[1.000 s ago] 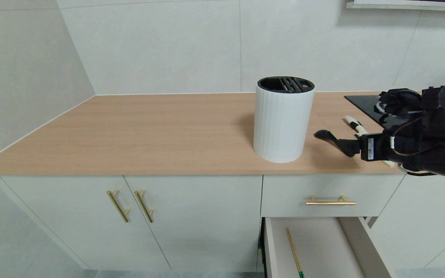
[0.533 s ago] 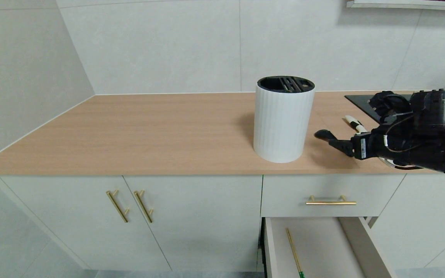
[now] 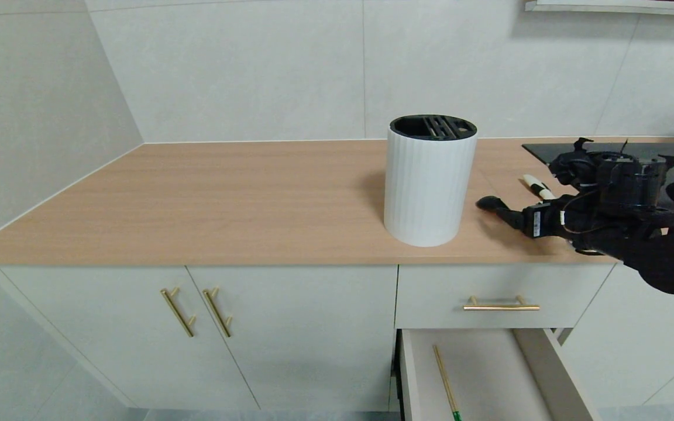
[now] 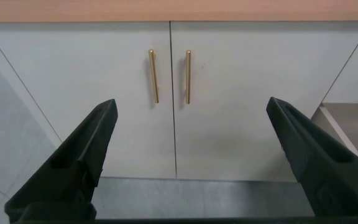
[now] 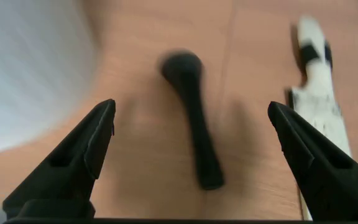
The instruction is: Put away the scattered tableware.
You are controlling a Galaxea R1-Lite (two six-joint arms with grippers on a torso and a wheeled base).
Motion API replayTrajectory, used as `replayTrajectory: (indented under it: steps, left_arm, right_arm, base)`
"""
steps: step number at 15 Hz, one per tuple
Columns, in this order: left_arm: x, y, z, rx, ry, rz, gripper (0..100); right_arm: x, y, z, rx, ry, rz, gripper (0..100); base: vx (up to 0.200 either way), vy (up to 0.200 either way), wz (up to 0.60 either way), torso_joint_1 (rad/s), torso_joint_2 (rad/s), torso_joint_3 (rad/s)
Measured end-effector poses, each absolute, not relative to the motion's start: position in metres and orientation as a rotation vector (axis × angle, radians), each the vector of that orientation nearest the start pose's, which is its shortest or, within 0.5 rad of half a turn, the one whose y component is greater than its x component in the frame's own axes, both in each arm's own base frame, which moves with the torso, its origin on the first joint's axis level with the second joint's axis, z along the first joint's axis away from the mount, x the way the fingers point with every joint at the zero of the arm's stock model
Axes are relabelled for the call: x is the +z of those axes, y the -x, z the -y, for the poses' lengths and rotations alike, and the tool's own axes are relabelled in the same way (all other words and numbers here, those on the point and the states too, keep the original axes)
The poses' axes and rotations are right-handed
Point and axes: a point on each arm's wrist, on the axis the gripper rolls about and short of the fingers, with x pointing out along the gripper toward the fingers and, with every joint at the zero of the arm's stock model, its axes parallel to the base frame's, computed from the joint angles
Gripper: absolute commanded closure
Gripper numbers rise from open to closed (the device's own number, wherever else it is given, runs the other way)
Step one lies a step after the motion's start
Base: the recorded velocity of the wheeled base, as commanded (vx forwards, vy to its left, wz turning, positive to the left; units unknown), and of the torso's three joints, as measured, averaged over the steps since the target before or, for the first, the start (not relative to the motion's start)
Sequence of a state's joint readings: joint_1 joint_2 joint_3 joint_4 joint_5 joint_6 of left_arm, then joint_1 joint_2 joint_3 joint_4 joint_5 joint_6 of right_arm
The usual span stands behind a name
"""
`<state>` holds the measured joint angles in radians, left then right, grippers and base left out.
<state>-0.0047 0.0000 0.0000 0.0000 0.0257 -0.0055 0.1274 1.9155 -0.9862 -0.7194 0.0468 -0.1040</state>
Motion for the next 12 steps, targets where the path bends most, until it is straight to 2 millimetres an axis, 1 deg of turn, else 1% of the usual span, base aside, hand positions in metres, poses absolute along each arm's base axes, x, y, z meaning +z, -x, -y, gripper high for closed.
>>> replayTrajectory:
  steps: [2,5,11,12]
  left_arm:
    - [0.075,0.023,-0.001,0.021,0.006,0.000,0]
    - [0.075,0.023,-0.001,0.021,0.006,0.000,0]
    - [0.076,0.023,-0.001,0.021,0.006,0.000,0]
    - [0.076,0.023,-0.001,0.021,0.006,0.000,0]
  right_arm:
    - [0.156,-0.372,-0.044,0.174,0.110,-0.222,0]
    - [0.149,-0.378,-0.039,0.160,0.109,-0.237,0]
    - [0.144,-0.381,-0.037,0.154,0.109,-0.251,0]
    - [0.143,-0.381,-0.037,0.155,0.109,-0.253,100]
  base:
    - [0.000,0.000,0.00,0.000,0.00,0.000]
    - [0.000,0.000,0.00,0.000,0.00,0.000]
    - [0.000,0.000,0.00,0.000,0.00,0.000]
    - [0.000,0.000,0.00,0.000,0.00,0.000]
